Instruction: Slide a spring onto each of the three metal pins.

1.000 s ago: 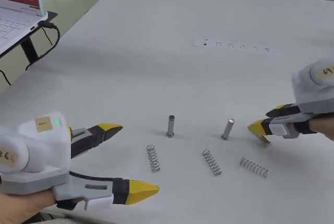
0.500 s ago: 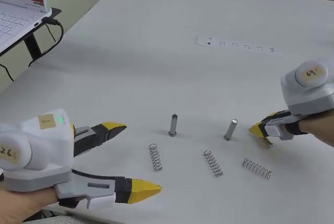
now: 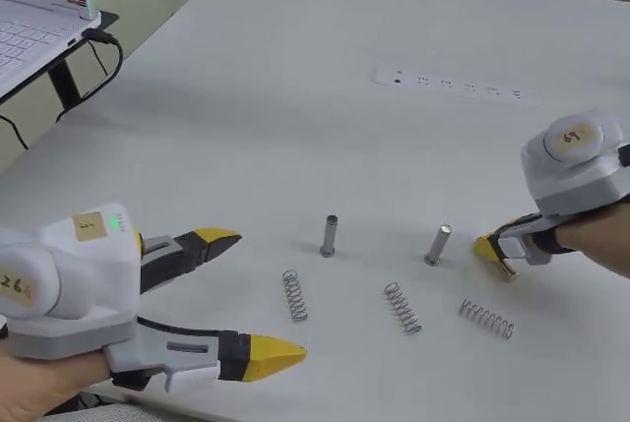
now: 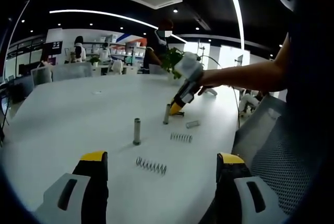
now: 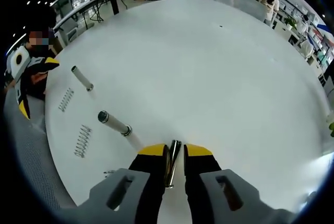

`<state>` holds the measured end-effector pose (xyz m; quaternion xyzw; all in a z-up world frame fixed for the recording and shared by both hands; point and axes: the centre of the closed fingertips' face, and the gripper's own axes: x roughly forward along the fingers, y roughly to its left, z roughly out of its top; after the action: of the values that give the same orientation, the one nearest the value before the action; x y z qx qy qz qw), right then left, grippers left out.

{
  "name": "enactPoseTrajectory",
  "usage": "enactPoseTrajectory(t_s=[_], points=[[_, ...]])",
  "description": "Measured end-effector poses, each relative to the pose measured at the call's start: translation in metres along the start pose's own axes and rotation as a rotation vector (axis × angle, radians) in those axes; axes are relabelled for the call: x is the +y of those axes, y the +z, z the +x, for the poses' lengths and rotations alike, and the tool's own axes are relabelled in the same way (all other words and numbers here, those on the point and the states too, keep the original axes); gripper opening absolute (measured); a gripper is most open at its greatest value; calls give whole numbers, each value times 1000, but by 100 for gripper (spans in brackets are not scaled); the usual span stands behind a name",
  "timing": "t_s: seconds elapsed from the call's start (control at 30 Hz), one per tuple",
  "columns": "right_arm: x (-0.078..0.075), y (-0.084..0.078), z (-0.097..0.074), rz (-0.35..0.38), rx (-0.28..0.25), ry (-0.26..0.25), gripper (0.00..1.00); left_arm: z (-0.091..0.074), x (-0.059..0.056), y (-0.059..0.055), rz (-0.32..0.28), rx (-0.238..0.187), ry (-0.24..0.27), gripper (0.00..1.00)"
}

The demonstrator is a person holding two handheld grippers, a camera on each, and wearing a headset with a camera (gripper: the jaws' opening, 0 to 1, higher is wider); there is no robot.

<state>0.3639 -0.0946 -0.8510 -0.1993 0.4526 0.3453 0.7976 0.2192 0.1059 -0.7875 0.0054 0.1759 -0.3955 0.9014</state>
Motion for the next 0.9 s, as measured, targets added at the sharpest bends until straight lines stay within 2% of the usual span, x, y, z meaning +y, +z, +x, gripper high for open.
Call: enactPoseTrajectory(t_s=[0.53, 0.9], points=[[-2, -1, 2, -5, 53, -26, 6, 0, 1, 2, -3, -7, 4, 82], [0, 0, -4, 25, 36, -27, 5, 0, 1, 1, -3, -9, -1, 81]])
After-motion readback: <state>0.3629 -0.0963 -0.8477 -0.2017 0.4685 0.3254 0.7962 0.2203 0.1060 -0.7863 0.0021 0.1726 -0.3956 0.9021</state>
